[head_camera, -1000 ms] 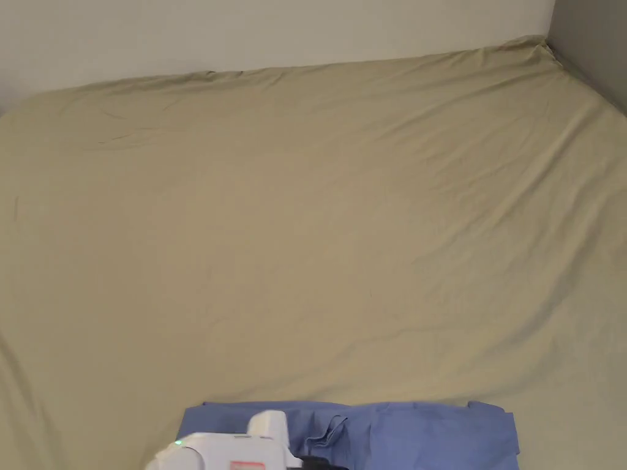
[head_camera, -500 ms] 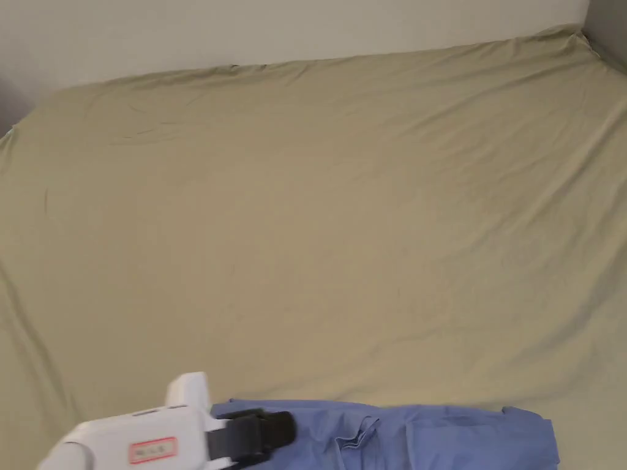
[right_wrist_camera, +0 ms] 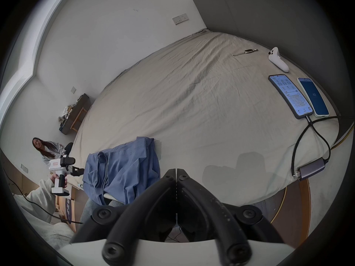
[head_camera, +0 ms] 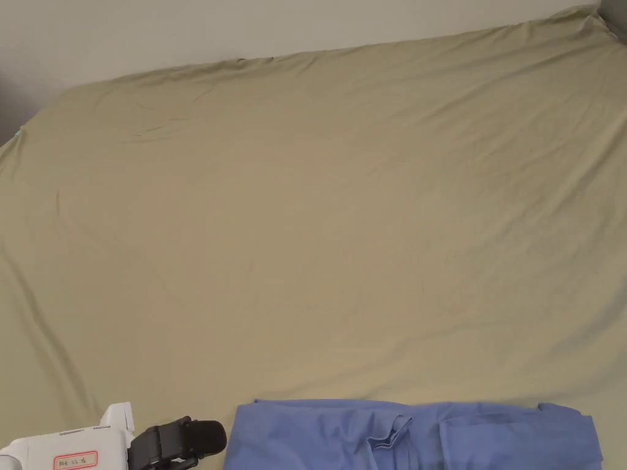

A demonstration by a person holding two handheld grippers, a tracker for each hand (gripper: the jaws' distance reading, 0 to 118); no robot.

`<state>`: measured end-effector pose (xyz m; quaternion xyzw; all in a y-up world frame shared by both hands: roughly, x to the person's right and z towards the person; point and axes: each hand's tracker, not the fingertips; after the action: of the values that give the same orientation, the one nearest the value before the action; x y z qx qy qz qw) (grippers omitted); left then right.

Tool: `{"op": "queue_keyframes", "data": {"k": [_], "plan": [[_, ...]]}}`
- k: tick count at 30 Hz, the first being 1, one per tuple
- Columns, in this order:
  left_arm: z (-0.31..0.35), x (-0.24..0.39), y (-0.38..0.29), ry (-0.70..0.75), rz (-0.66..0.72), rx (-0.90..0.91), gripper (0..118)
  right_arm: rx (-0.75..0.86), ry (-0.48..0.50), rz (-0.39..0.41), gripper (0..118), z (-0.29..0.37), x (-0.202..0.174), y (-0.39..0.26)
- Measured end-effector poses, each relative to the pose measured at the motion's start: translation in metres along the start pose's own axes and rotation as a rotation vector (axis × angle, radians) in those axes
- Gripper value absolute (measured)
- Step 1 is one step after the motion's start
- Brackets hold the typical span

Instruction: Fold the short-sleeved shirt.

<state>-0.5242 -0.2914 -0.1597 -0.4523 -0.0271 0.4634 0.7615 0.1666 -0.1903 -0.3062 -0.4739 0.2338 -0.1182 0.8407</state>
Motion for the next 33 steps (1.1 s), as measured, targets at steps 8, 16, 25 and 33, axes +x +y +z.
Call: {"op": "queue_keyframes", "data": {"k": [8,16,25,33], "plan": [[-0.036,0.016,-0.007,-0.08,0.004,-0.036,96,0.004,-0.017,0.002,0,0.005,-0.001,0.001],[-0.031,0.021,-0.016,0.018,-0.052,-0.007,8,0.008,0.002,-0.006,0,0.007,0.001,-0.002],[-0.018,0.174,-0.06,0.068,-0.137,0.039,7,0.055,0.041,-0.025,0,0.021,0.018,-0.007],[-0.141,0.273,-0.103,-0.045,-0.234,-0.07,5,0.092,0.048,-0.056,0,0.043,0.042,-0.024]]}}
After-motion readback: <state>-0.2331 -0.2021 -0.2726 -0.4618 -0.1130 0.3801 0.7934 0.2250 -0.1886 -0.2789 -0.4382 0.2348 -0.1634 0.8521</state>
